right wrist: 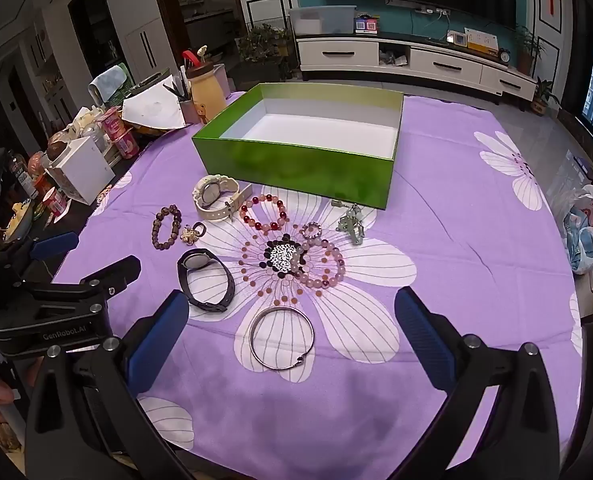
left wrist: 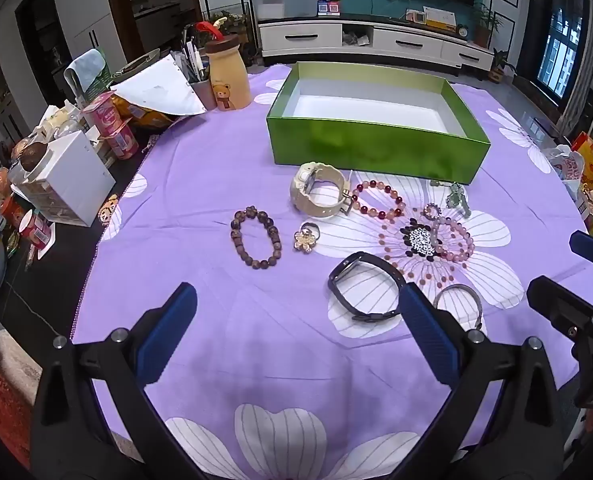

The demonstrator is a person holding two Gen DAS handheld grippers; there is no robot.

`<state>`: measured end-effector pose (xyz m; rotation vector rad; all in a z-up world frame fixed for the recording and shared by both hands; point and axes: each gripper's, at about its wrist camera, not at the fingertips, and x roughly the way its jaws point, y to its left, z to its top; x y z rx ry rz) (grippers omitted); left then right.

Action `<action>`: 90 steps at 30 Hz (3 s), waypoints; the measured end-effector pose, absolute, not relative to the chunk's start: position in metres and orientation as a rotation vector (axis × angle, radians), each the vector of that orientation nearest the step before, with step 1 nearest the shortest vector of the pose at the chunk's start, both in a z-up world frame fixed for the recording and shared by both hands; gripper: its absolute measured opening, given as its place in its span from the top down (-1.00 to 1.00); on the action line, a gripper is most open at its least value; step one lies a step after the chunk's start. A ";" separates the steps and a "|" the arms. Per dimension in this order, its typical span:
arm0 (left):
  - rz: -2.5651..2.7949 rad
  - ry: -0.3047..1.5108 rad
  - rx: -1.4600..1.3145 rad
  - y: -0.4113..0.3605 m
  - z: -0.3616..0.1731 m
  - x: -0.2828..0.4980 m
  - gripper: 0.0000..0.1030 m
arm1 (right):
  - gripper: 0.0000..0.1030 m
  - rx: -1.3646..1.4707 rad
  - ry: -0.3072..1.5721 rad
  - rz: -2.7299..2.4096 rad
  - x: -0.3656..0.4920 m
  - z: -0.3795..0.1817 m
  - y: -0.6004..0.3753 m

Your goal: Organize jewelry

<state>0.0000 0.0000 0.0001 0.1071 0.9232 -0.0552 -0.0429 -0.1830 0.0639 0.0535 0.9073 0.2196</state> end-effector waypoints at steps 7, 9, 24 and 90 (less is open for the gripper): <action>-0.053 0.924 0.110 0.000 0.000 0.000 -0.96 | -0.97 0.057 0.906 0.218 -0.043 0.064 -0.183; -0.052 0.922 0.111 0.000 0.000 0.000 -0.96 | -0.97 0.056 0.905 0.218 -0.044 0.065 -0.182; -0.067 0.915 0.114 -0.006 0.002 0.001 -0.96 | -0.97 0.060 0.904 0.217 -0.045 0.067 -0.182; -0.348 1.091 -0.177 -0.008 -0.084 0.060 0.97 | 0.95 -0.105 0.977 0.261 -0.017 -0.020 -0.180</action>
